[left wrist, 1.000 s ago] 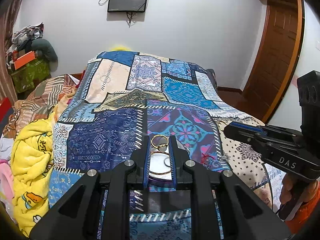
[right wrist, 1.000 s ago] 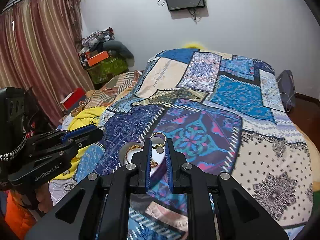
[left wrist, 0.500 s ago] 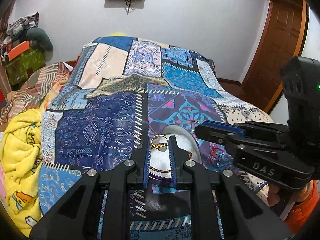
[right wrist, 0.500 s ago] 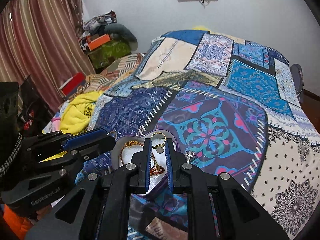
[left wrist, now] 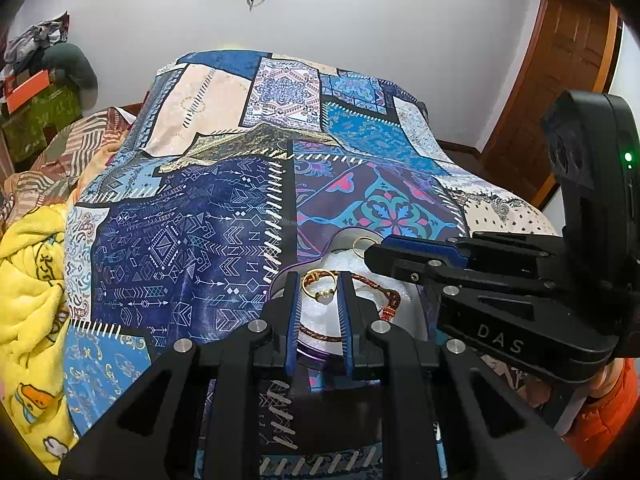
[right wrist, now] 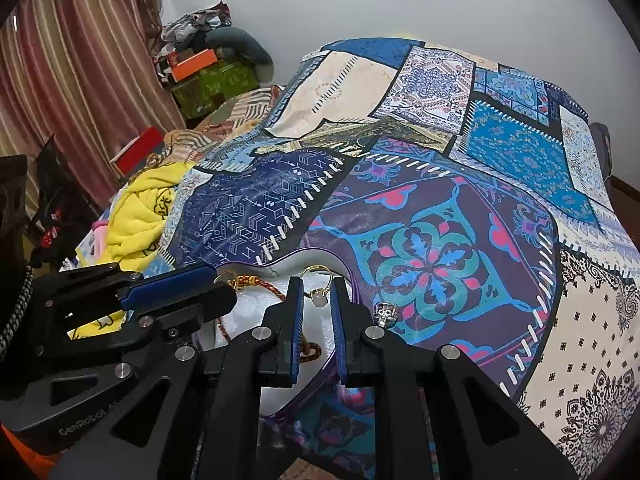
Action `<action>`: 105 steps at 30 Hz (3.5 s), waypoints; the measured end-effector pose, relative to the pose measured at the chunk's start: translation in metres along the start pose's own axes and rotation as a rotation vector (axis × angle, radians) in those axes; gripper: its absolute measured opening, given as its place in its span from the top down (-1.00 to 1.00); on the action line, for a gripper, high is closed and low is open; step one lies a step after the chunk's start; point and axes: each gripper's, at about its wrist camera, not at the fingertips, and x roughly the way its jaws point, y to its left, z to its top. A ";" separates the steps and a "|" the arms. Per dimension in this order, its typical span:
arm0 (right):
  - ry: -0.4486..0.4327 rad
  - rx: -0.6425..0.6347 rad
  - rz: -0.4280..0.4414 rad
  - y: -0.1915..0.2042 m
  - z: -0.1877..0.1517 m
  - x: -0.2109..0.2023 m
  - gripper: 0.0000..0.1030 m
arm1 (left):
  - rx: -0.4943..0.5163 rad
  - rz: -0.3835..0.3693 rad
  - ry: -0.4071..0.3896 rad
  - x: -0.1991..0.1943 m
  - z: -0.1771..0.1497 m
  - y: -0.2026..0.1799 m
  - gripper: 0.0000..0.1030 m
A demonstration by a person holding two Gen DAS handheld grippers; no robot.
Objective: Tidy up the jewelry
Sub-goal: 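Carry the gold rings over the heart tin and open both tools, then withdraw both tools from the tin toward the red string bracelet, then grasp the red string bracelet with the left tool while the right grasps the silver earring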
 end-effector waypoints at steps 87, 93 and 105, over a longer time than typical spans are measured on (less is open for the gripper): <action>0.113 0.097 -0.114 -0.100 -0.072 -0.043 0.45 | 0.080 -0.038 0.191 0.070 -0.027 -0.117 0.48; 0.098 0.080 -0.120 -0.099 -0.074 -0.043 0.79 | 0.088 -0.023 0.189 0.073 -0.026 -0.117 0.84; 0.059 0.120 -0.125 -0.102 -0.074 -0.061 0.93 | 0.084 -0.038 0.170 0.062 -0.029 -0.117 0.89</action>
